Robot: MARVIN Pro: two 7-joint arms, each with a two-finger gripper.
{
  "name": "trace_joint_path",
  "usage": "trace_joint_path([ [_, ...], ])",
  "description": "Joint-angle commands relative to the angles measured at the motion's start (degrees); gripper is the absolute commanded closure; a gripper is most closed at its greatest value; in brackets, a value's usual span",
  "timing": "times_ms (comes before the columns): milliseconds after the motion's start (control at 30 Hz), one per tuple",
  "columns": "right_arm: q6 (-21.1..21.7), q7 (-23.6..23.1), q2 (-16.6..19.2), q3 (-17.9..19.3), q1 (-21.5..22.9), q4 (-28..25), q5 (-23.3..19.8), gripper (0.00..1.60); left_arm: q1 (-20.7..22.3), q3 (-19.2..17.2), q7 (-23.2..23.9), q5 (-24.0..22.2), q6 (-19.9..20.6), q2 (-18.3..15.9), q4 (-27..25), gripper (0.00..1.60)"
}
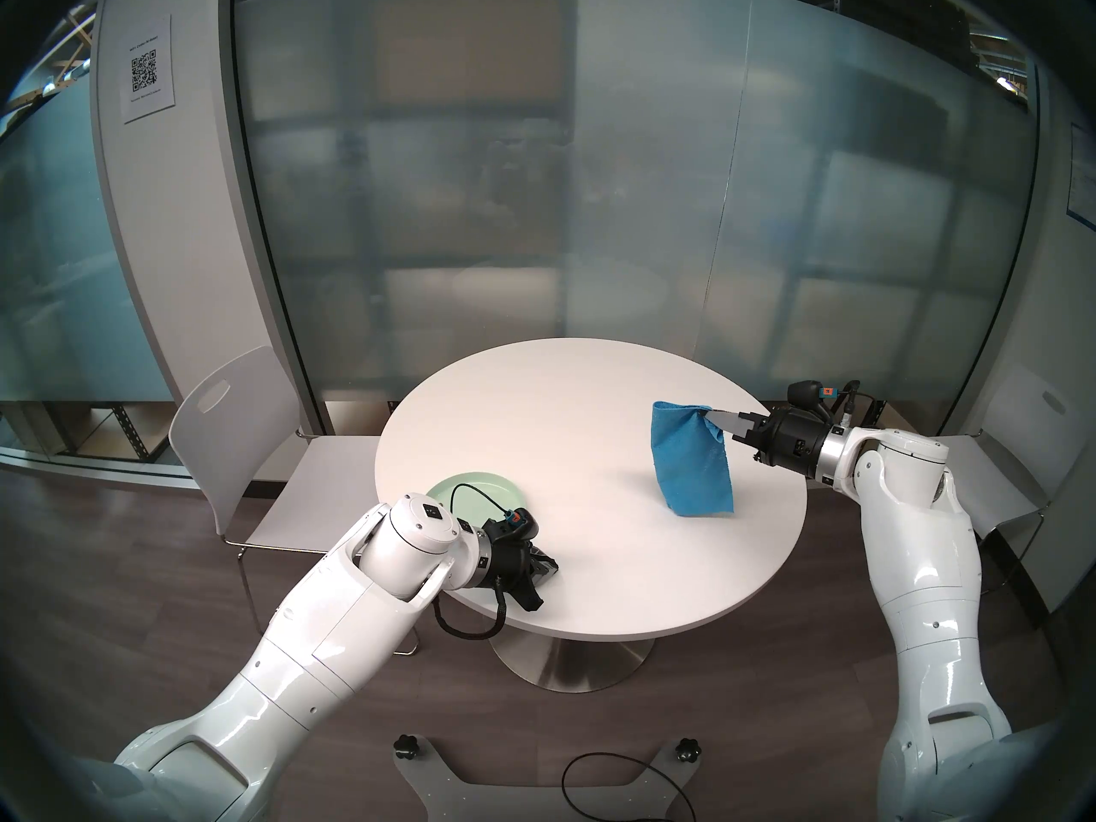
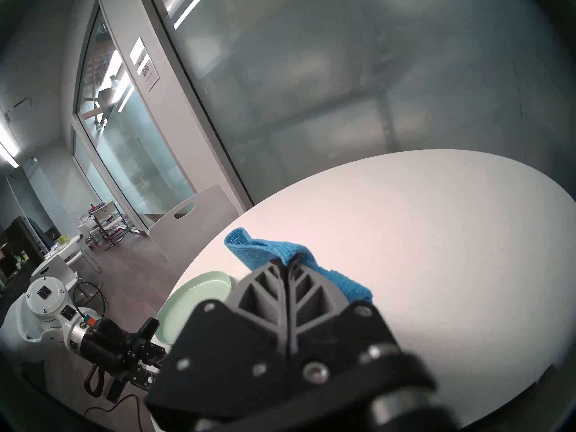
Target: Fold the napkin in half twice and place it beside the plate
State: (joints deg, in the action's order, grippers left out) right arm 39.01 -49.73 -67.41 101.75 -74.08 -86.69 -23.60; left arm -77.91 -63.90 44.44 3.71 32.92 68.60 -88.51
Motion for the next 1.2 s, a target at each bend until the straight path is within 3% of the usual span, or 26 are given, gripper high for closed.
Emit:
trace_joint_path([
  [0, -2.3, 1.1, -0.2, 0.1, 6.9, 0.2, -1.6, 1.60, 0.3, -0.4, 0.1, -0.2, 0.0, -0.1, -0.8, 0.94],
  [133, -1.9, -2.1, 0.5, -2.2, 7.6, 1.6, -1.5, 1.60, 0.2, -0.4, 0.2, -0.2, 0.1, -0.2, -1.1, 0.94],
  [567, 1.4, -6.1, 2.1, -7.4, -4.5, -4.2, 0.1, 1.60, 0.5, 0.1, 0.3, 0.0, 0.0, 0.1, -0.9, 0.94],
  [900, 3.1, -8.2, 2.9, -8.4, -11.8, -9.2, 0.0, 1.60, 1.2, -0.5, 0.3, 0.0, -0.1, 0.0, -1.4, 0.93],
  [1167, 4.8, -9.5, 3.7, -9.3, -14.7, -11.5, 0.1, 1.60, 2.3, -1.1, 1.0, -0.3, -0.3, -0.1, -1.9, 0.94],
])
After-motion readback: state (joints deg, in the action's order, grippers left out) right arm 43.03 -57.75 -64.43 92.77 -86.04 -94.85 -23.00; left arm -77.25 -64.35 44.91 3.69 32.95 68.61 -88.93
